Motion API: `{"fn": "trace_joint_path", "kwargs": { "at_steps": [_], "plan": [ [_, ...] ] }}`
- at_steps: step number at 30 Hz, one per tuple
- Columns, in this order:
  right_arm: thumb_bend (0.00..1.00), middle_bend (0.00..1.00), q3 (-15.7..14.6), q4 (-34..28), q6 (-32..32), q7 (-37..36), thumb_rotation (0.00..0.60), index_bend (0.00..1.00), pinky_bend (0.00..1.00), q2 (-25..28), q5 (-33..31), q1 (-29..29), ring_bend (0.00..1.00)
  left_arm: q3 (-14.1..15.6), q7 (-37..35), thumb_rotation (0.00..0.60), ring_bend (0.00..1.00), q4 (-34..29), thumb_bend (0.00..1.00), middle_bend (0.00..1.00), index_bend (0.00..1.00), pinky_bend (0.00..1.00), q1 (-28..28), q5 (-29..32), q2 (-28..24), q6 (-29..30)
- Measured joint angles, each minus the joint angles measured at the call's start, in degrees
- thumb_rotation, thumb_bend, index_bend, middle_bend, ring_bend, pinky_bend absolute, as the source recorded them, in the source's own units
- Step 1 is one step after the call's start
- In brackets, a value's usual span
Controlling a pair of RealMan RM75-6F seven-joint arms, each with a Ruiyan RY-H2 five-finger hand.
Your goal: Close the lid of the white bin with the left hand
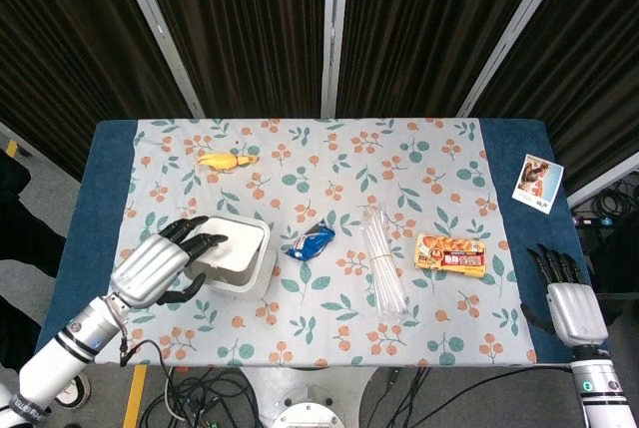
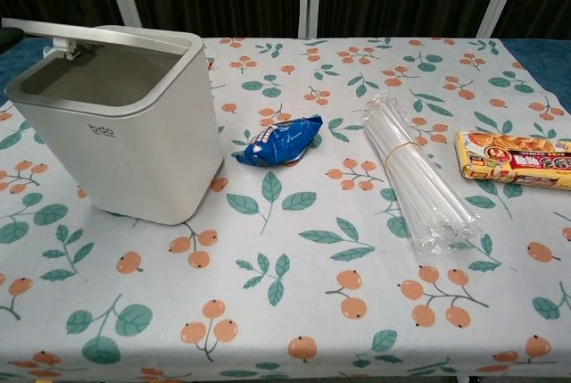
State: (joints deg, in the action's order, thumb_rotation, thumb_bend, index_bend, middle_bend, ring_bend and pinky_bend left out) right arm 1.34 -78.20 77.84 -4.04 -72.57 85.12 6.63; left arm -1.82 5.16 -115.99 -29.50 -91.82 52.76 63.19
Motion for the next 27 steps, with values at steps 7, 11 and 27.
{"fn": "trace_joint_path", "kwargs": {
  "at_steps": [7, 11, 27],
  "plan": [
    [0.2, 0.0, 0.0, -0.1, -0.1, 0.3, 0.6, 0.0, 0.0, -0.1, 0.0, 0.1, 0.0, 1.9, -0.3, 0.474, 0.05, 1.0, 0.51, 0.28, 0.15, 0.16, 1.5, -1.6, 1.1, 0.6],
    [0.2, 0.0, -0.1, -0.2, -0.1, 0.5, 0.6, 0.0, 0.0, -0.1, 0.0, 0.1, 0.0, 2.4, -0.4, 0.473, 0.05, 1.6, 0.51, 0.28, 0.15, 0.16, 2.0, -2.2, 1.8, 1.1],
    [0.21, 0.0, -0.2, -0.2, -0.3, 0.5, 0.6, 0.0, 0.0, -0.2, 0.0, 0.2, 0.0, 3.1, 1.0, 0.471, 0.05, 3.7, 0.52, 0.3, 0.15, 0.16, 3.2, -2.7, 5.0, 1.8]
  ]
}}
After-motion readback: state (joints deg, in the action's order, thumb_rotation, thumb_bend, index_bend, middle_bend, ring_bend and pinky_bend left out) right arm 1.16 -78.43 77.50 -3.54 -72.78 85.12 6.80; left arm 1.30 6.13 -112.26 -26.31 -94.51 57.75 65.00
